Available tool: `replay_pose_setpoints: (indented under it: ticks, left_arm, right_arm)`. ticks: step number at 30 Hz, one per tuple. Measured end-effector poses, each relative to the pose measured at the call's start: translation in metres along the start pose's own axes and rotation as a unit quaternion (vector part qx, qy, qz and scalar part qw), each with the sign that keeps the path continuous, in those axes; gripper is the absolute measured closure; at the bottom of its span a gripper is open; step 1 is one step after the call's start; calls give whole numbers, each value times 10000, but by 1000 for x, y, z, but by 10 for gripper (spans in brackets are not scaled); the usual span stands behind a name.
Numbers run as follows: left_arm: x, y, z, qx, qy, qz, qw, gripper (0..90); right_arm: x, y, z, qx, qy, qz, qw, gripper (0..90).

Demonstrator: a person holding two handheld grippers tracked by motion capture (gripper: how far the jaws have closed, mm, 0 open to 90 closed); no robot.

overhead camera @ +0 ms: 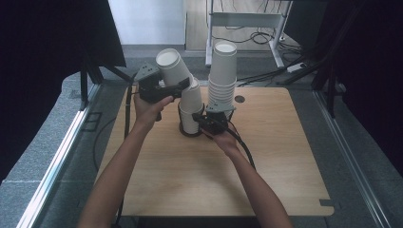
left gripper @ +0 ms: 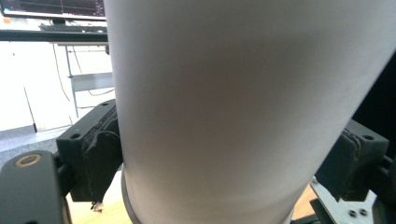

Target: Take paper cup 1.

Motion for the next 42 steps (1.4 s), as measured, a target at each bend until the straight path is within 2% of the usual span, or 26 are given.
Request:
replay_pose_setpoints:
  ticks: [9,14,18,26,27,30,34,36,38,42]
  left_arm:
    - [7,-9,7,-40,-129,-50,9999,130]
    - [10,-14,11,-83,-110,-130,9998,131]
    - [17,-23,18,-71,-189,-117,9997,131]
    - [23,-34,28,-77,-134,-167,9997,131]
    - [26,-37,32,-99,-70,-217,9997,131]
    - [30,-41,35,-113,-92,-254,9996,131]
    - [39,-55,38,-196,-207,-213,9994,131]
    - [44,-63,41,-217,-182,-280,9992,131]
    - [50,-74,44,-191,-265,-190,9993,131]
    - [55,-87,47,-234,-237,-246,9991,131]
  right_arm:
    - [0,-4,9,105,41,2,9999,838]
    - [0,-5,20,197,35,11,9998,778]
    - [-1,-7,29,182,79,-16,9998,745]
    - [-3,-10,43,259,43,72,9996,697]
    - [-4,-12,48,267,42,89,9996,689]
    - [-5,-14,55,317,45,73,9995,670]
    - [-7,-18,62,391,74,40,9992,646]
    - [-9,-23,68,418,96,30,9991,612]
    - [-11,-26,73,482,82,36,9988,602]
    - [-14,-32,80,479,70,0,9988,582]
Point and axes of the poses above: each handheld gripper's, and its own axes: z roughly backward along the jaws, y roughly out of its top, x roughly to its right, the point moved 4 cm from there along -z, roughly forward along the jaws, and after that the axes turned 2 degrees about -z, right-handed, at the moved point
